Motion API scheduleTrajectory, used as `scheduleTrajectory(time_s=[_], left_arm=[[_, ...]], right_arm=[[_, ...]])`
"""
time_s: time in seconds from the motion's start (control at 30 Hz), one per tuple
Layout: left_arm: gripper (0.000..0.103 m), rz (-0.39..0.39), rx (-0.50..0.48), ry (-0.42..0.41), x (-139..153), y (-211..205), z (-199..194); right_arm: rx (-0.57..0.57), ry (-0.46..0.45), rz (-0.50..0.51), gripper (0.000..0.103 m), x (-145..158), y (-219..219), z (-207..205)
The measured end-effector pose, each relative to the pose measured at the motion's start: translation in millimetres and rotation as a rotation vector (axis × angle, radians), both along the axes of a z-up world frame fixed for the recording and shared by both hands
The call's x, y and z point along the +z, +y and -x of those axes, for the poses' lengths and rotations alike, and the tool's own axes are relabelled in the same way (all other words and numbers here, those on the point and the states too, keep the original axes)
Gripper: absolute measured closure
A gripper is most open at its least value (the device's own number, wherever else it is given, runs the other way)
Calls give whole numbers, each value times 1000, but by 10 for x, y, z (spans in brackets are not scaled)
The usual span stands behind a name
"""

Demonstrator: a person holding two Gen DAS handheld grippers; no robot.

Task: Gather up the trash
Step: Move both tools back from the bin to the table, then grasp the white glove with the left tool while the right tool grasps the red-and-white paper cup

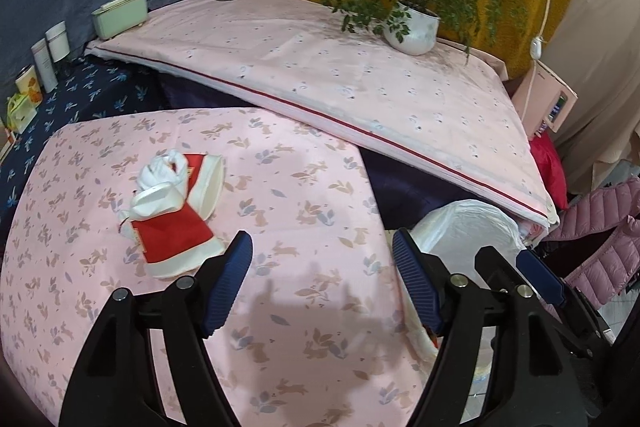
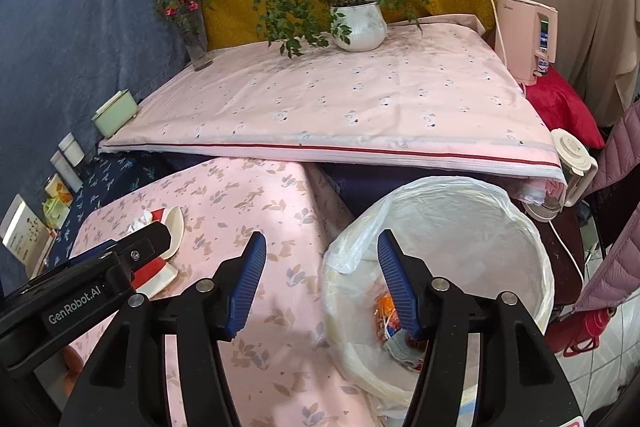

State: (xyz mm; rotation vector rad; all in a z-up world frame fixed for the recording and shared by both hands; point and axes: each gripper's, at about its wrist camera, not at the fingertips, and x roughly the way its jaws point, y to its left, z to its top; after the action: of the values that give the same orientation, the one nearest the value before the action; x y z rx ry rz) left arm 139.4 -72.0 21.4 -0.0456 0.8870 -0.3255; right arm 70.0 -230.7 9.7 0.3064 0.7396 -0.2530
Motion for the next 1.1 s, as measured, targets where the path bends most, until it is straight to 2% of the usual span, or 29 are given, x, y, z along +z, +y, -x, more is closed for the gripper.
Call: scheduleTrajectory(time_s=[0.17,0.47,0.77,0.93,1.1], left_arm=[[28,-4,62,4,-60,332,-81],[25,-10,226,41,-255,1178,-300],[25,0,369,99,-537,1990,-481],[25,28,364,151,-706,2185,-614],[25,59,324,186,-829,2159,-787]], right_arm=[[49,14,15,46,-20,229,-109],[163,45,30,41,-139,793,-362],[279,75,7,36,-380,1388,-600],[337,79,9,31,-476,1627,-788],[392,91,23,31,-618,1781,-1030]])
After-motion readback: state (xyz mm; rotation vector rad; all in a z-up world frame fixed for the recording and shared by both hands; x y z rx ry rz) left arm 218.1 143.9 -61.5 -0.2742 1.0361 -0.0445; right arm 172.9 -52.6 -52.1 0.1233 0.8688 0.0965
